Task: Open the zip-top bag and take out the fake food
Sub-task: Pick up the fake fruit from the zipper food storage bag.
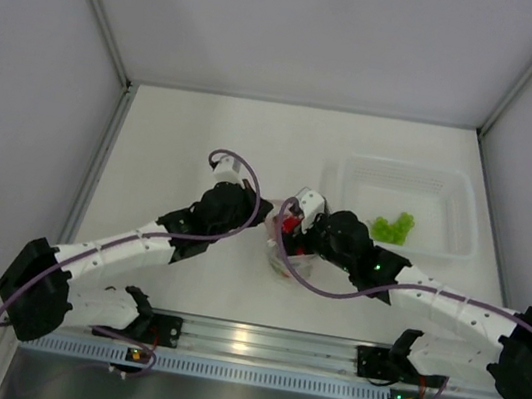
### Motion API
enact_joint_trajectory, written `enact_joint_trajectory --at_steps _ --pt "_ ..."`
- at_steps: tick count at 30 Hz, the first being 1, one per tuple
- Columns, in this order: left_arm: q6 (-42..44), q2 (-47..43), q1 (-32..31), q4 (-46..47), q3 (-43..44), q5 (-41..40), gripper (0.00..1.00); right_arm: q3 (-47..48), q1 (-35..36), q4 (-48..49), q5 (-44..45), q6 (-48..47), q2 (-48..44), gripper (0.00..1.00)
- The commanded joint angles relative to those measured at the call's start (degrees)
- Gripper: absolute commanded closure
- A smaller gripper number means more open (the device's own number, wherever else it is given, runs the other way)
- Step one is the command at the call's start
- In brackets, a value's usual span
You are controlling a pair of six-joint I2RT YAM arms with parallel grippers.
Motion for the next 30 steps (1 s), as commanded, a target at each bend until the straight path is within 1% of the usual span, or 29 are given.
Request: enact_joint_trajectory --at_steps 1,3,4,6,8,9,10,11,12,14,18,24,25,27,28,30 --pt "2.3 3.2 6.4 -15.7 -5.9 -19.4 1.00 9.8 -0.3 13.5 6.6 2.4 -3.6 1.00" --pt "1.9 2.6 6.3 -15.5 -6.8 -19.3 1.00 11.2 -1.0 12.6 7.7 3.0 -2.3 1.00" --pt "1.5 2.1 6.3 -15.3 -7.8 -18.5 1.00 13.4 -1.4 11.4 7.6 3.0 -1.4 1.00" --pt "2.1 -0.4 6.3 -13.4 -8.7 -17.2 1.00 16.5 -1.8 6.2 5.9 2.0 2.3 1.00" --pt "3.3 -3.0 6.3 -11.0 -9.3 -14.4 1.00 19.5 -1.7 2.9 0.7 0.6 5.0 1.00" --pt "5.0 -6.2 6.3 -9.9 -9.4 -13.3 1.00 20.0 -1.7 2.2 -1.4 -0.3 7.1 1.00" --pt "5.8 -7.7 6.3 -8.6 -9.9 -10.4 1.00 20.6 -1.7 1.7 -5.9 -0.8 8.1 1.00" --pt "6.7 -9.1 6.2 -6.1 -9.9 -9.1 1.00 20.6 -1.7 1.5 -7.1 -1.0 8.6 1.00" --pt "8.3 -11.6 6.3 -5.2 -9.8 -7.2 1.00 20.2 -1.6 2.2 -8.1 -1.5 9.1 1.00" --pt "9.2 -14.0 6.3 -5.0 -8.6 -4.7 1.00 18.8 -1.1 2.9 -9.0 -2.8 9.1 1.00" --pt "11.8 -15.6 6.4 -5.0 -6.6 0.7 1.00 17.4 -0.9 1.4 -10.1 -5.9 8.2 1.00" --pt "11.6 -16.5 6.4 -4.2 -5.5 8.5 1.00 17.6 0.5 -1.6 -9.2 -9.1 8.2 1.00" --pt "11.7 -16.8 6.4 -4.2 -5.3 9.0 0.96 17.6 0.5 -3.5 -8.6 -9.3 8.3 1.00" --pt "11.8 -18.2 6.4 -4.1 -4.9 10.5 0.94 17.8 0.7 -4.3 -7.8 -9.5 8.9 1.00" --pt "12.0 -18.8 6.4 -4.0 -4.5 11.2 0.87 17.7 0.9 -4.2 -7.8 -9.5 8.9 1.00" --pt "12.7 -20.5 6.4 -4.0 -4.1 13.0 0.84 17.4 1.1 -4.1 -7.7 -9.6 9.0 1.00"
